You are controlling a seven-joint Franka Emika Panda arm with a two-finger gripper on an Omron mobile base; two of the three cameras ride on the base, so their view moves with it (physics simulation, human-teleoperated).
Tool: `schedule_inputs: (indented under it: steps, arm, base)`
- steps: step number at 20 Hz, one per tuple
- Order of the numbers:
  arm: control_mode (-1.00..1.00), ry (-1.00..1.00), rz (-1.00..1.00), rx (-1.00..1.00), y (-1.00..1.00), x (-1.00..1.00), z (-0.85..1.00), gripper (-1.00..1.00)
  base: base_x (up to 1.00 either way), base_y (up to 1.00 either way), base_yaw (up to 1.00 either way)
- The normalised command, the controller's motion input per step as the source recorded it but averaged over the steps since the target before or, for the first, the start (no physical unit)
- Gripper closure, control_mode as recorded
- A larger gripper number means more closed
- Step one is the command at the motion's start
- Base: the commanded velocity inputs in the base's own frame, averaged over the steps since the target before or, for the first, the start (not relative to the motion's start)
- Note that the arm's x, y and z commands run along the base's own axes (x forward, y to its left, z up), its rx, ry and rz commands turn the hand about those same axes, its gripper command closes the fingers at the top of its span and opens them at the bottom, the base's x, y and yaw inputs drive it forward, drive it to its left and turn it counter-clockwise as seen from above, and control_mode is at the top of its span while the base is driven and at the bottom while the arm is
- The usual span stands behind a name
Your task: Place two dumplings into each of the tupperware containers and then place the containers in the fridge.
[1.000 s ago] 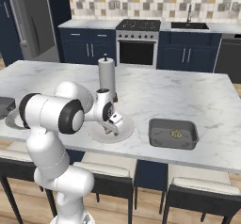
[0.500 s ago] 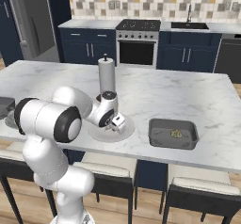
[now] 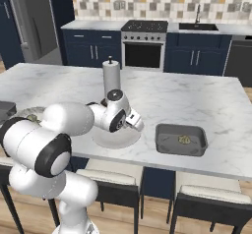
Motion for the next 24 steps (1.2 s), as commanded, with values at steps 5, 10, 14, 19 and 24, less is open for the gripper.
schedule_inputs:
  steps: [5,10,14,19,24]
  arm:
    - [-1.0,0.2,-0.03,-0.13,-1.0,0.0,0.76,1.0]
    - [-1.0,0.06,-0.09,0.03,-1.0,0.0,0.02,1.0]
    - [-1.0,0.01,-0.14,0.09,-1.0,0.0,-0.33,1.0]
    - [-1.0,0.0,-0.02,0.17,-0.58,-0.08,-0.46,1.0]
    - [-1.0,-0.01,0.0,0.23,-0.14,0.06,-0.51,1.0]
  base:
    - [0.0,0.0,0.0]
    - [0.0,0.0,0.0]
    - [0.0,0.0,0.0]
    - [0.0,0.0,0.0]
    - [0.0,0.0,0.0]
